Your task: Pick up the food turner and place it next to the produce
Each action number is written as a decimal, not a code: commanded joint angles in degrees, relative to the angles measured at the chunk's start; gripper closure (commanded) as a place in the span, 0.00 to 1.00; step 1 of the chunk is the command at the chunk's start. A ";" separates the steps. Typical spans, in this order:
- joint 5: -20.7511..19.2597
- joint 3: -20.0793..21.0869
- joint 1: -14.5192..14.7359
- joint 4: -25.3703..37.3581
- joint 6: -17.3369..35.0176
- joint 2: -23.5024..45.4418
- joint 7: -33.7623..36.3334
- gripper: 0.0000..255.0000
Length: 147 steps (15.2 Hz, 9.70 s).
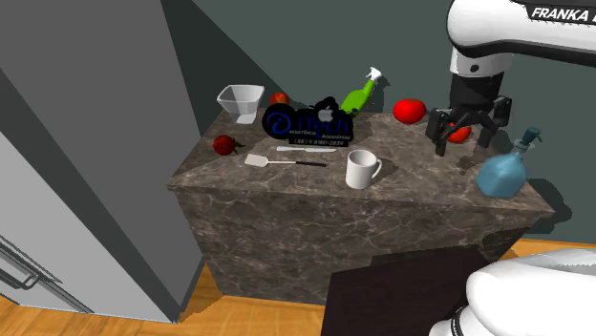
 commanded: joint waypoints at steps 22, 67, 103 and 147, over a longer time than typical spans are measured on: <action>-0.94 0.56 9.07 18.99 24.76 40.72 -25.22 0.00; -5.55 9.18 19.05 50.70 32.60 78.56 -45.37 1.00; -2.40 9.46 15.45 55.86 16.34 66.85 -51.05 1.00; 0.50 -18.97 -14.85 24.00 28.46 42.88 -108.67 1.00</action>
